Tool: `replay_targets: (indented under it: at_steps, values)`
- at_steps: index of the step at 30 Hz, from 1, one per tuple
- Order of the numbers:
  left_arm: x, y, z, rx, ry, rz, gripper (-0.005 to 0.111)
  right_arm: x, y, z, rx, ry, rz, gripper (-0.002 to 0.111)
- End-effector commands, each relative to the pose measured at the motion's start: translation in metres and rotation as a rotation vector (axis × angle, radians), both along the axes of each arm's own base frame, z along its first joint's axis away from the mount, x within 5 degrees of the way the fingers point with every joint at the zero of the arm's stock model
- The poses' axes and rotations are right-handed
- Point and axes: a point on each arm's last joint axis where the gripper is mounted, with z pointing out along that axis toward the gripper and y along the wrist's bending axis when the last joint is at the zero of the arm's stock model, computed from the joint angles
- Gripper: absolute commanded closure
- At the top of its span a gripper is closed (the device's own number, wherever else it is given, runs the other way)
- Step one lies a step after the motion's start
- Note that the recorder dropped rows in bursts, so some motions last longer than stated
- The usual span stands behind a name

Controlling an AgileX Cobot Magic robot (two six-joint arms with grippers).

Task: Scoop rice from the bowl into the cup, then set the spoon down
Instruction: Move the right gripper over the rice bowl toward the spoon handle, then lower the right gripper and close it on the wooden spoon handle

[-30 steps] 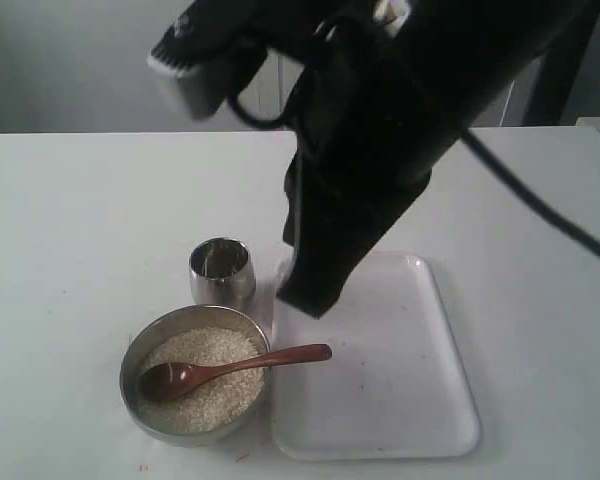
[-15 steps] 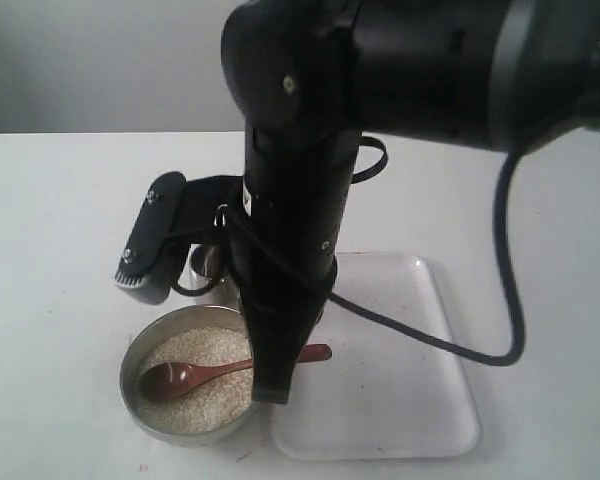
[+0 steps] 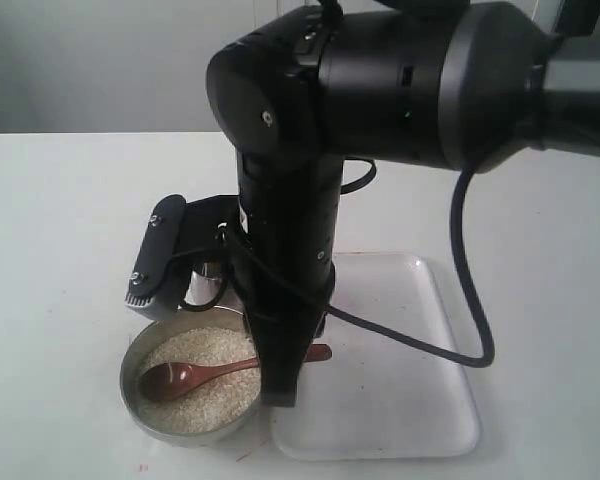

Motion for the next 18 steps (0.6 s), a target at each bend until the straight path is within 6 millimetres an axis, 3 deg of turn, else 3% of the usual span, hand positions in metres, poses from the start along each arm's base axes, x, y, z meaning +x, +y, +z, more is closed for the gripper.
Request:
replay_targets:
  at_steps: [1, 4, 9, 18]
  values:
    - [-0.001, 0.000, -0.007, -0.005, 0.060, -0.004, 0.092, -0.001, 0.001, 0.002, 0.008, 0.002, 0.003, 0.071]
    - [-0.001, 0.000, -0.007, -0.005, 0.060, -0.004, 0.092, -0.001, 0.000, 0.002, 0.001, -0.002, 0.043, 0.060]
    - [-0.001, 0.000, -0.007, -0.005, 0.060, -0.004, 0.092, 0.000, 0.001, -0.002, -0.033, -0.007, 0.259, 0.059]
    - [-0.001, 0.000, -0.007, -0.005, 0.060, -0.004, 0.092, 0.013, 0.006, -0.036, -0.142, 0.030, 0.250, 0.059]
